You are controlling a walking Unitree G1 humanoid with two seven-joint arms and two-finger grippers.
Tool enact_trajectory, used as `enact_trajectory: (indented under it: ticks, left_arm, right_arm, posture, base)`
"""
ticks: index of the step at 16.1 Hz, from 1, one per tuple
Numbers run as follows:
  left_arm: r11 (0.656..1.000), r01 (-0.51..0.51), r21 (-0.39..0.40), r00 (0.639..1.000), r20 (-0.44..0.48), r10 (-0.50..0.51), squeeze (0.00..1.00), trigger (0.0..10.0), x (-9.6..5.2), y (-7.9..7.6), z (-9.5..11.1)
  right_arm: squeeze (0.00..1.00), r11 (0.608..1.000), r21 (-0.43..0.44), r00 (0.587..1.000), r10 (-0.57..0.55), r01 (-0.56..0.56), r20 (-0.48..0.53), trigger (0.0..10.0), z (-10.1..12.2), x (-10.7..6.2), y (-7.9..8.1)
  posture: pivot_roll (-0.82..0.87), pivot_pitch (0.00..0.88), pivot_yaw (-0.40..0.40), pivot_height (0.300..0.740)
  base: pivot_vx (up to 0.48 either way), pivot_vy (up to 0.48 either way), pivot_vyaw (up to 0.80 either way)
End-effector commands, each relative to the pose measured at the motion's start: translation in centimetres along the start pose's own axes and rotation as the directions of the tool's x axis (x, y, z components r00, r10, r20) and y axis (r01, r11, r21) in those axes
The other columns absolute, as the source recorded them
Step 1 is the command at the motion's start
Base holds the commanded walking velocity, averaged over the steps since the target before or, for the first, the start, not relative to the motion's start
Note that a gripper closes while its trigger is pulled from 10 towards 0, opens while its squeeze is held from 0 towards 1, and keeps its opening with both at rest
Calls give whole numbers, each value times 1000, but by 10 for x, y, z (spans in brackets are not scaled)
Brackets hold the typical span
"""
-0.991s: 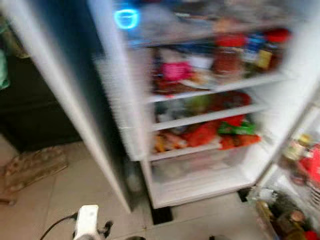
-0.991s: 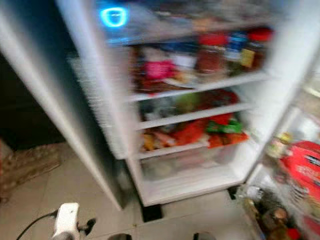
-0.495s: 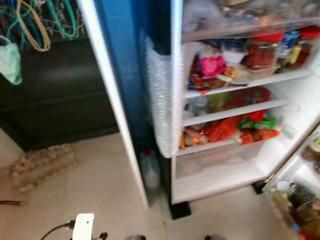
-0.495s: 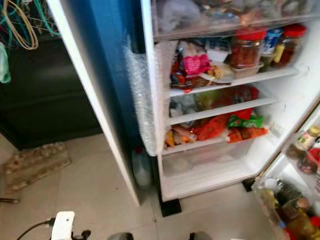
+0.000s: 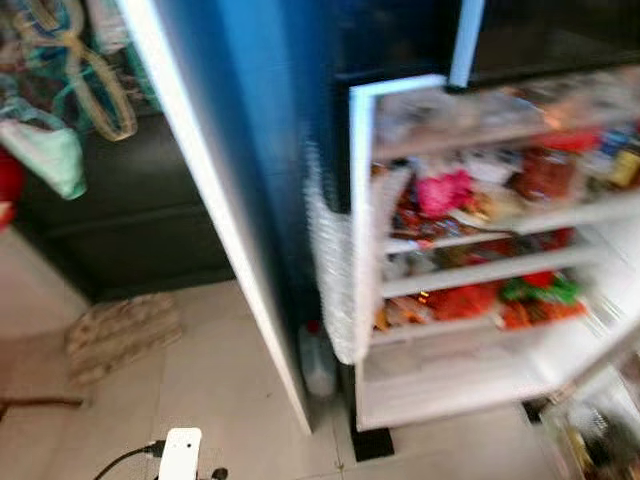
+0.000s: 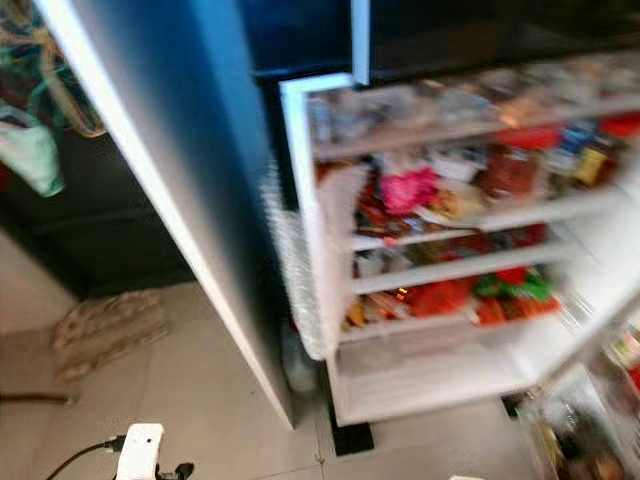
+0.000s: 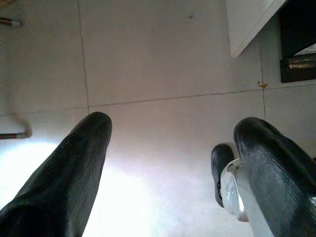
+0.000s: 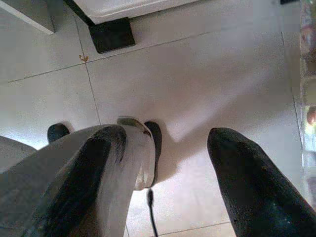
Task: Restocking fridge
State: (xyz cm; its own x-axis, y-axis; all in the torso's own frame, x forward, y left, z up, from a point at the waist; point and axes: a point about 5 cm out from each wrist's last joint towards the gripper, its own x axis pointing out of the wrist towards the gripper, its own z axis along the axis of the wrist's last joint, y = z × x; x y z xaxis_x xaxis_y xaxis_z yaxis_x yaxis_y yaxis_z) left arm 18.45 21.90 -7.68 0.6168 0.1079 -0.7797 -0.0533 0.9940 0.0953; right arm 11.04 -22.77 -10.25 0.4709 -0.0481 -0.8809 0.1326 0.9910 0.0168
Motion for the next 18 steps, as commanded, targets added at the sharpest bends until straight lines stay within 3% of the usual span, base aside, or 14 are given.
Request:
enact_trajectory:
  ticks: [1, 4, 6, 12, 16, 18]
  left_arm:
    - [1000, 0, 11, 999, -48, 1, 0, 10000, -2, 4, -11]
    - [1000, -1, 14, 998, -61, 2, 0, 10000, -3, 5, -13]
    - [1000, 14, 25, 998, -68, -13, 0, 10000, 0, -7, -8]
    - [1000, 14, 14, 997, -70, -13, 0, 10000, -1, -5, -12]
    - [1000, 2, 12, 998, -59, -1, 0, 10000, -1, -2, -8]
    - [1000, -19, -12, 998, -56, 19, 0, 10000, -2, 9, -10]
  right_arm:
    - [0, 1000, 25, 1000, -8, 8, -7, 10000, -6, -1, 1]
    - [0, 999, 38, 1000, -16, 16, -11, 10000, -7, -1, 1]
    - [0, 998, 61, 999, -27, 28, -19, 10000, -10, -1, 2]
    - [0, 995, 86, 999, -40, 41, -13, 10000, -9, -2, -2]
    - [0, 993, 111, 999, -49, 50, -9, 10000, -8, -1, -1]
    - [0, 991, 122, 999, -49, 50, -12, 10000, -7, -1, -2]
  posture:
    - [-97, 0, 90, 740]
    - [-109, 0, 99, 740]
    - [-117, 0, 100, 740]
    - [-124, 0, 90, 740]
    - [-133, 0, 102, 740]
    - [-127, 0, 92, 740]
  base:
    - [0, 0, 0]
    - [0, 102, 0]
    - [0, 309, 0]
    - [0, 427, 0]
    - [0, 321, -144]
    - [0, 0, -750]
